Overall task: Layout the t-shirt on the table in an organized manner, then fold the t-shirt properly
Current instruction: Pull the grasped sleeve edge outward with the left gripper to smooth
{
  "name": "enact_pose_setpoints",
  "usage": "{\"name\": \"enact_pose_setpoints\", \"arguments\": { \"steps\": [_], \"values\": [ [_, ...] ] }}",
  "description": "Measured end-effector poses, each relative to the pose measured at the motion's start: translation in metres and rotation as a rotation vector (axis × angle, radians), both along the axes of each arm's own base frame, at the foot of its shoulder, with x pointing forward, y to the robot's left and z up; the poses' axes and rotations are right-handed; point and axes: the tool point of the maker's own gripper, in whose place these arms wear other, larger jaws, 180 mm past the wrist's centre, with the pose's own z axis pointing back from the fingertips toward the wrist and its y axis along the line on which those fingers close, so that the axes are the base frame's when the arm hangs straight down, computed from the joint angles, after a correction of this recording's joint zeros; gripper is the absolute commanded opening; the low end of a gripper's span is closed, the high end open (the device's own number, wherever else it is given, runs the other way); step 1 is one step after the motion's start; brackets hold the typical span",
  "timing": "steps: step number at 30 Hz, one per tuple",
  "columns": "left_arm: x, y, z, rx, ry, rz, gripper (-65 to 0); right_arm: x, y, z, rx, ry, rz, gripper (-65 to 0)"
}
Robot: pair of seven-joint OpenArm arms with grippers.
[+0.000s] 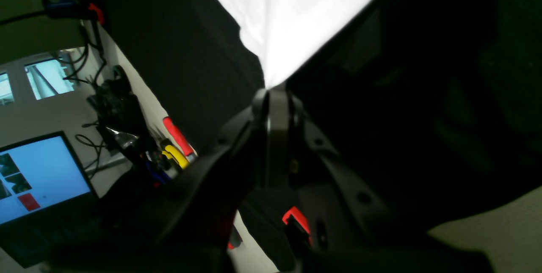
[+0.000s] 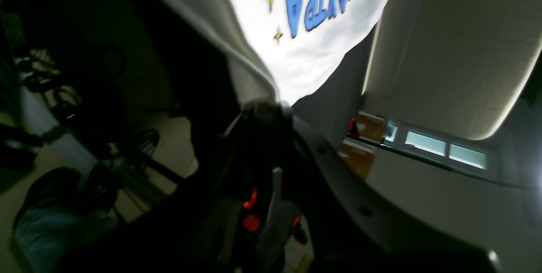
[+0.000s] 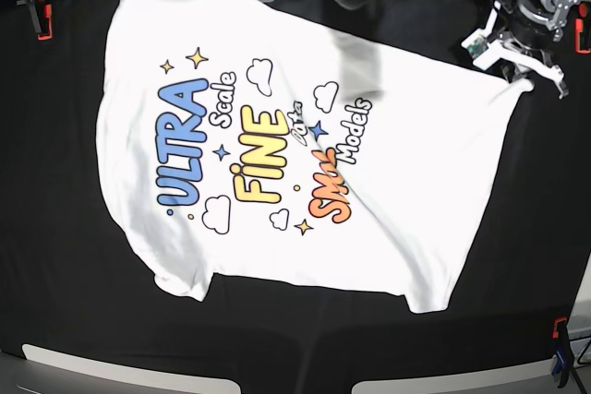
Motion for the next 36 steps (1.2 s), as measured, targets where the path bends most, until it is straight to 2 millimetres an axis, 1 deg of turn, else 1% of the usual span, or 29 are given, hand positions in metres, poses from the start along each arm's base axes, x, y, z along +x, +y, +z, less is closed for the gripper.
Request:
{"name": "enact_pose_setpoints", "arguments": {
  "steps": [4, 11, 13, 17, 20, 24, 27, 28, 30, 31, 32, 34, 36],
  "values": [
    [0.002, 0.008, 0.009, 0.062, -0.064, 0.002, -65.0, -0.003, -0.001, 0.000, -0.005, 0.008, -0.006, -65.0],
    [-0.026, 0.013, -0.004, 0.082, 0.012, 0.015, -65.0, -0.003, -0.003, 0.000, -0.011, 0.008, -0.014, -65.0],
    [-0.030, 0.012, -0.005, 0.074, 0.016, 0.019, -65.0, -0.003, -0.003, 0.000, -0.011, 0.007, -0.014, -65.0],
    [-0.022, 0.010, 0.003, 0.046, -0.045, 0.026, -65.0, -0.003, -0.003, 0.000, -0.011, 0.007, -0.014, -65.0],
    [-0.022, 0.010, 0.002, 0.049, -0.043, 0.028, -65.0, -0.003, -0.003, 0.000, -0.010, 0.007, -0.014, -65.0],
    [-0.016, 0.002, 0.004, 0.007, -0.064, 0.002, -65.0, -0.003, -0.003, 0.000, -0.011, 0.007, -0.014, -65.0],
    [-0.013, -0.003, 0.002, -0.059, -0.054, 0.028, -65.0, -0.002, -0.003, 0.000, -0.010, 0.005, -0.014, -65.0],
    [-0.013, -0.004, 0.001, -0.076, -0.048, 0.034, -61.8, -0.002, -0.003, 0.000, -0.011, 0.005, -0.014, -65.0],
    [-0.015, -0.005, -0.001, -0.097, -0.039, 0.045, -46.9, -0.002, -0.003, 0.000, -0.011, 0.005, -0.015, -65.0],
    [-0.015, -0.006, -0.001, -0.102, -0.038, 0.043, -42.4, -0.002, -0.003, 0.000, -0.011, 0.005, -0.014, -65.0],
    [-0.014, -0.008, -0.001, -0.110, -0.043, 0.032, -40.6, -0.002, -0.003, 0.000, -0.011, 0.005, -0.014, -65.0],
    [-0.012, -0.013, -0.001, -0.130, -0.054, 0.004, -40.4, -0.002, -0.003, 0.000, -0.011, 0.005, -0.014, -65.0],
    [-0.012, -0.014, -0.007, -0.142, -0.052, -0.017, -40.4, -0.002, -0.003, 0.000, -0.011, 0.005, -0.014, -65.0]
  ]
}}
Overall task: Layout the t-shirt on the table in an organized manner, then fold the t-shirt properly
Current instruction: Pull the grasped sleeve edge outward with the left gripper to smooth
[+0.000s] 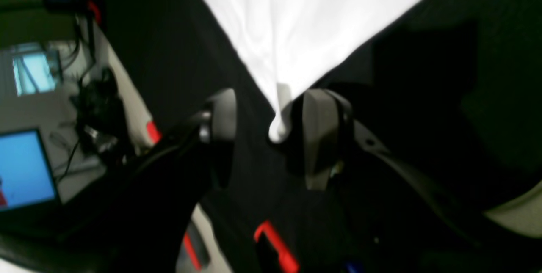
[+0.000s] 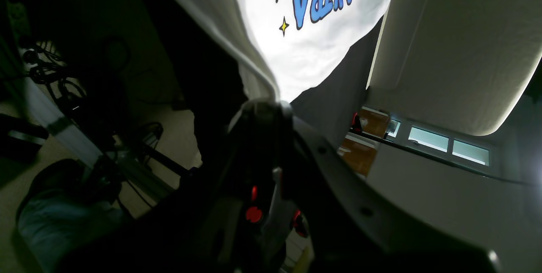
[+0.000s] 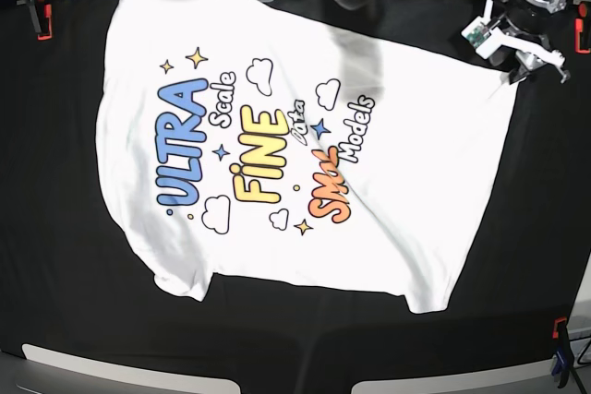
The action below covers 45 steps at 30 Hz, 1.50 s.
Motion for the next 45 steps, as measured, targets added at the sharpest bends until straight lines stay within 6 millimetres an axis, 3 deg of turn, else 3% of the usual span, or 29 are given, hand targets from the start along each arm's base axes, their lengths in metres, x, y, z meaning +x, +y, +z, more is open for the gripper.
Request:
{"name": "enact_pose_setpoints", "arguments": {
  "steps": [4, 7, 12, 16, 24, 27, 31, 34, 37, 41, 43, 45],
  "values": [
    [-0.006, 0.028, -0.028, 0.080, 0.057, 0.025, -40.4, 0.000, 0.000, 0.000, -0.001, 0.000, 0.000, -65.0],
    [0.000, 0.043, -0.034, 0.150, 0.051, 0.015, -40.4, 0.000, 0.000, 0.000, 0.000, 0.000, 0.000, -65.0],
    [0.017, 0.033, -0.021, 0.125, -0.008, 0.000, -40.4, 0.000, 0.000, 0.000, -0.001, -0.001, 0.000, -65.0],
    [0.024, 0.014, -0.012, 0.049, -0.052, -0.056, -40.4, 0.000, 0.000, 0.000, 0.000, 0.000, -0.001, -65.0],
    [0.041, 0.007, -0.009, -0.044, -0.047, -0.030, -40.5, 0.000, 0.000, 0.000, 0.000, -0.001, 0.000, -65.0],
    [0.044, 0.009, -0.013, -0.050, -0.042, -0.032, -40.5, 0.000, 0.000, 0.000, 0.000, 0.000, 0.000, -65.0],
    [0.031, 0.029, -0.036, -0.008, 0.025, 0.007, -40.5, 0.000, 0.000, 0.000, -0.001, 0.000, 0.000, -65.0],
    [0.028, 0.034, -0.041, -0.001, 0.039, 0.013, -40.5, 0.000, 0.000, 0.000, 0.000, 0.000, -0.001, -65.0],
    [0.031, 0.026, -0.038, -0.030, 0.018, -0.020, -47.2, 0.000, 0.000, 0.000, -0.001, -0.001, 0.000, -65.0],
    [0.032, 0.015, -0.037, -0.068, 0.000, -0.048, -65.0, 0.000, 0.000, 0.000, -0.001, -0.001, 0.000, -65.0],
    [0.030, 0.019, -0.039, -0.054, 0.010, -0.031, -65.0, 0.000, 0.000, 0.000, 0.000, 0.000, 0.000, -65.0],
    [0.024, 0.035, -0.044, -0.003, 0.063, 0.056, -65.0, 0.000, 0.000, 0.000, -0.001, -0.001, 0.000, -65.0]
  ]
}}
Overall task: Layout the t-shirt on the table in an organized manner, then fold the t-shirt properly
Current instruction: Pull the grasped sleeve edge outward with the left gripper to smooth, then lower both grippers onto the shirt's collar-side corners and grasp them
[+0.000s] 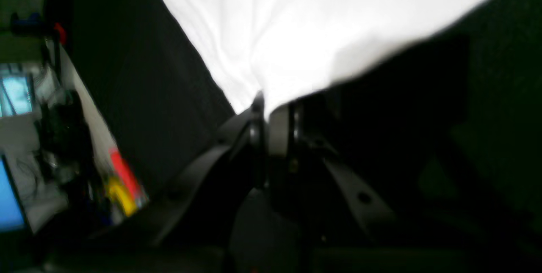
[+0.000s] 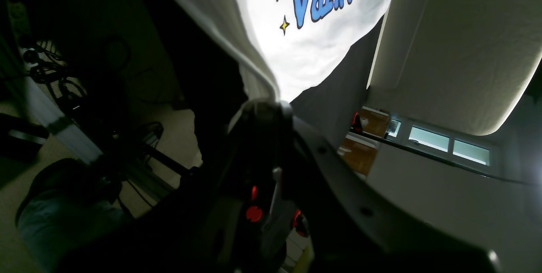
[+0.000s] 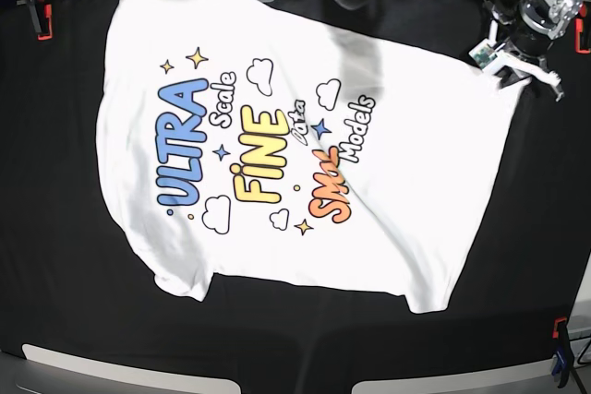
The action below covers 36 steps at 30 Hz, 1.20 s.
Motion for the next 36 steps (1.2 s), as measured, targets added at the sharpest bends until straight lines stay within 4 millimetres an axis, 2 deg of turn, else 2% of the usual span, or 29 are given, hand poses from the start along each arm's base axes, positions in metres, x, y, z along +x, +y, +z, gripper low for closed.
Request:
{"name": "enact_pose_setpoints", "arguments": {
  "steps": [2, 5, 11, 19, 22, 28, 33, 36],
  "values": [
    [-0.004, 0.005, 0.000, 0.013, 0.021, 0.029, -65.0, 0.000, 0.000, 0.000, 0.001, 0.000, 0.000, -65.0],
    [-0.006, -0.002, 0.007, 0.000, 0.011, 0.002, -65.0, -0.001, 0.000, 0.000, 0.000, 0.003, 0.000, -65.0],
    [-0.027, -0.007, 0.011, 0.026, 0.045, 0.006, -65.0, -0.018, -0.003, 0.000, -0.008, 0.053, 0.009, -65.0],
    [-0.042, 0.010, 0.017, 0.143, 0.012, 0.024, -65.0, -0.027, -0.011, 0.002, -0.033, 0.085, 0.034, -65.0],
    [-0.045, 0.014, 0.016, 0.155, 0.021, 0.036, -65.0, -0.027, -0.015, 0.003, -0.045, 0.084, 0.048, -65.0],
    [-0.071, 0.028, 0.017, 0.266, 0.055, -0.006, -65.0, -0.025, -0.016, 0.004, -0.046, 0.085, 0.050, -65.0],
    [-0.076, 0.032, 0.021, 0.308, 0.035, -0.022, -65.0, -0.018, -0.010, 0.010, -0.010, 0.070, 0.033, -65.0],
    [-0.071, 0.029, 0.022, 0.299, 0.021, -0.029, -65.0, -0.009, -0.007, 0.012, 0.004, 0.046, 0.037, -65.0]
  ]
}}
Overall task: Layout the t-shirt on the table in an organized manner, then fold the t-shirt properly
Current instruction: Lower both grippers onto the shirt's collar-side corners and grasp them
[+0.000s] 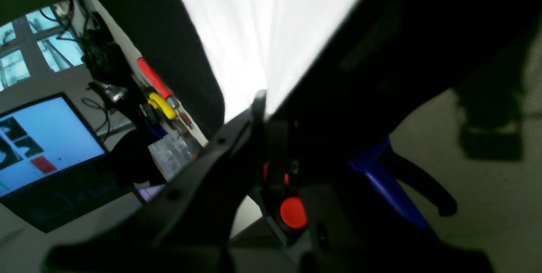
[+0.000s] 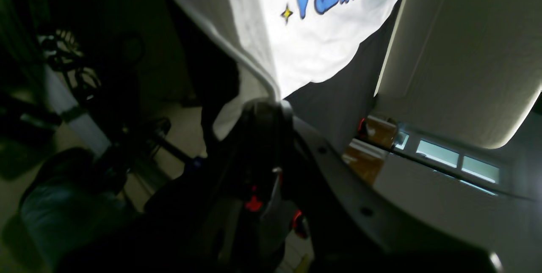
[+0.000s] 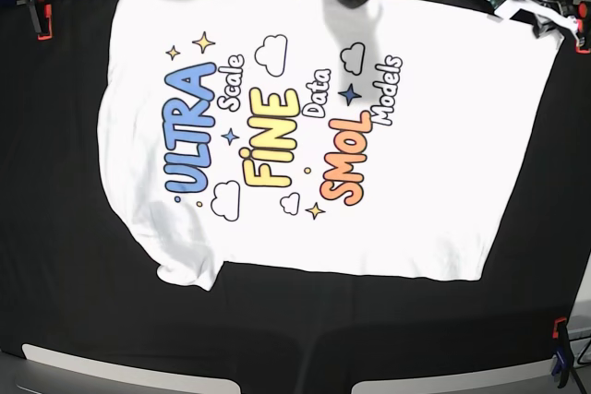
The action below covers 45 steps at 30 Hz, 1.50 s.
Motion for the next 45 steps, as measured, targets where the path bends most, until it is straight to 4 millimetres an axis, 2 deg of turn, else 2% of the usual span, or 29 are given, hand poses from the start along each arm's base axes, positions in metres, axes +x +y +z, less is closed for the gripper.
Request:
{"name": "enact_pose_setpoints", "arguments": {
  "steps": [4, 8, 13, 19, 23, 26, 28, 30, 33, 38, 45],
  "values": [
    [0.015, 0.000, 0.005, 0.001, -0.037, -0.001, -65.0, 0.024, 0.002, 0.003, 0.010, -0.068, -0.007, -65.0],
    [0.038, -0.001, 0.014, -0.011, -0.102, 0.001, -65.0, 0.058, 0.003, 0.009, 0.024, -0.167, -0.018, -65.0],
    [0.068, -0.011, 0.019, -0.189, -0.160, 0.084, -65.0, 0.094, 0.003, 0.000, 0.051, -0.189, -0.045, -65.0],
    [0.093, -0.012, 0.030, -0.247, -0.216, 0.125, -65.0, 0.141, -0.001, 0.001, 0.088, -0.241, -0.074, -65.0],
    [0.107, -0.012, 0.038, -0.255, -0.254, 0.125, -65.0, 0.174, -0.020, 0.009, 0.096, -0.294, -0.156, -65.0],
    [0.112, -0.013, 0.035, -0.305, -0.253, 0.162, -65.0, 0.198, -0.037, 0.015, 0.139, -0.320, -0.264, -65.0],
    [0.115, -0.009, 0.031, -0.302, -0.255, 0.184, -65.0, 0.211, -0.039, 0.017, 0.192, -0.329, -0.310, -65.0],
    [0.119, -0.008, 0.026, -0.313, -0.263, 0.193, -65.0, 0.219, -0.036, 0.014, 0.243, -0.312, -0.340, -65.0],
    [0.127, -0.014, 0.023, -0.346, -0.289, 0.192, -65.0, 0.224, -0.021, 0.006, 0.315, -0.257, -0.344, -65.0],
    [0.146, -0.027, 0.034, -0.398, -0.352, 0.167, -65.0, 0.228, 0.008, 0.000, 0.405, -0.206, -0.286, -65.0],
    [0.167, -0.039, 0.048, -0.529, -0.397, 0.173, -65.0, 0.244, 0.009, 0.009, 0.400, -0.238, -0.249, -65.0]
  ]
}}
